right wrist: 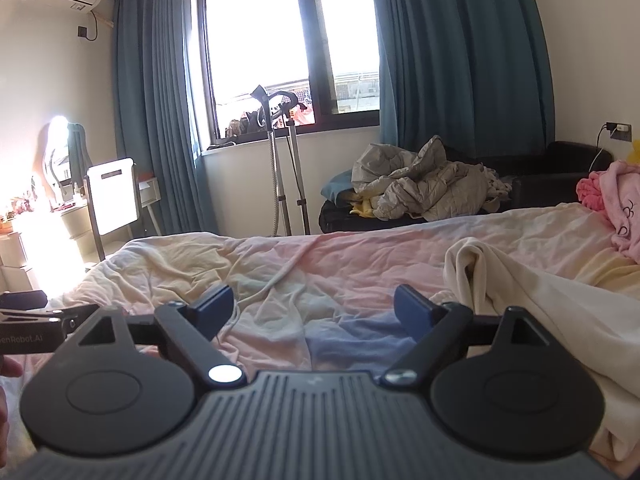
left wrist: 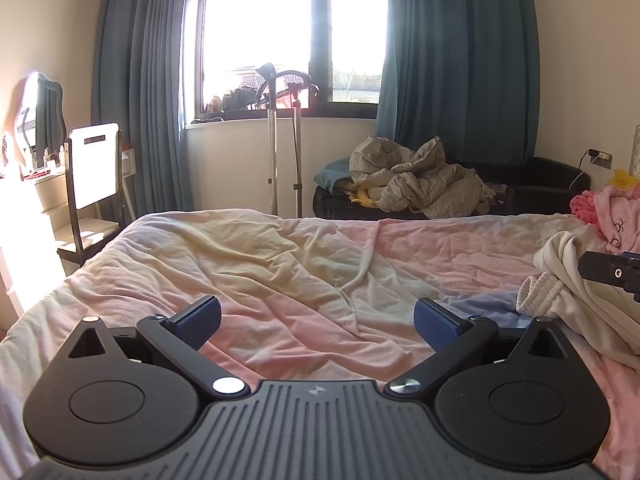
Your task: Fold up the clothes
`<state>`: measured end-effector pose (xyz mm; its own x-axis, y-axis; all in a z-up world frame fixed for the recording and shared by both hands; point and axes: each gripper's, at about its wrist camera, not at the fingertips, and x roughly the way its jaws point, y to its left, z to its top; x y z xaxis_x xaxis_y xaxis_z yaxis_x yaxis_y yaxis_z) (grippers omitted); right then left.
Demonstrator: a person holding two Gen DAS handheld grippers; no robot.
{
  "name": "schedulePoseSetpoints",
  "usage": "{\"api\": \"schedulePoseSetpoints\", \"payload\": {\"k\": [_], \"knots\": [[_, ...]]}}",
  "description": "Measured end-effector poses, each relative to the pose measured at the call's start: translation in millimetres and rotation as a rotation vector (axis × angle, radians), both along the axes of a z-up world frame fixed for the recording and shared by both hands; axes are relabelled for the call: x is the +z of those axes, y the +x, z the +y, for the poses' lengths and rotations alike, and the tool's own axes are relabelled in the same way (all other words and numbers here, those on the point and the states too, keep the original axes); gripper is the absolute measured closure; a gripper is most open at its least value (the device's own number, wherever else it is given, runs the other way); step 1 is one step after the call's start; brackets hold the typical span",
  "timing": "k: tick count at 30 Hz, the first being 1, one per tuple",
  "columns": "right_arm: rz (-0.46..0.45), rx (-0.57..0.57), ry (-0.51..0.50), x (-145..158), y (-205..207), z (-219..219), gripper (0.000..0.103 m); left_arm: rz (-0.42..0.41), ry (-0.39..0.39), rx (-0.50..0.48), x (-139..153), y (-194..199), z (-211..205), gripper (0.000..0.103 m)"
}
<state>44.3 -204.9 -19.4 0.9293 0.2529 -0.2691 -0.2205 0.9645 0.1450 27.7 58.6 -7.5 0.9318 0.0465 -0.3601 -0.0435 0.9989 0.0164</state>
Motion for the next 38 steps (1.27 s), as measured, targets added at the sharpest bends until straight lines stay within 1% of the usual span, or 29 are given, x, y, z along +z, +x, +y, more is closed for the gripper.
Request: {"api": "schedulePoseSetpoints", "payload": {"k": [4,17,24,38], "knots": [[-0.003,-0.001,0.004,-0.2,-1.4,-1.8,0.000,-0.016,0.002,0.001,1.6,-3.1,-1.4,0.000],[0.003,-0.017,-0.009,-4.2,0.4,-1.7,0.000,-0.028,-0.003,-0.005,0.5,-2.7,-3.0,0.000],[0.016,-0.018,-0.006,-6.4,1.6,-1.8,0.000,-0.002,-0.022,-0.009,-1.8,1.0,-1.3,0.000],[0.021,-0.025,-0.017,-8.2,2.8,0.6,0.000,-0.012,-0.018,-0.006,-0.2,-2.1,-0.8,0.000]]}}
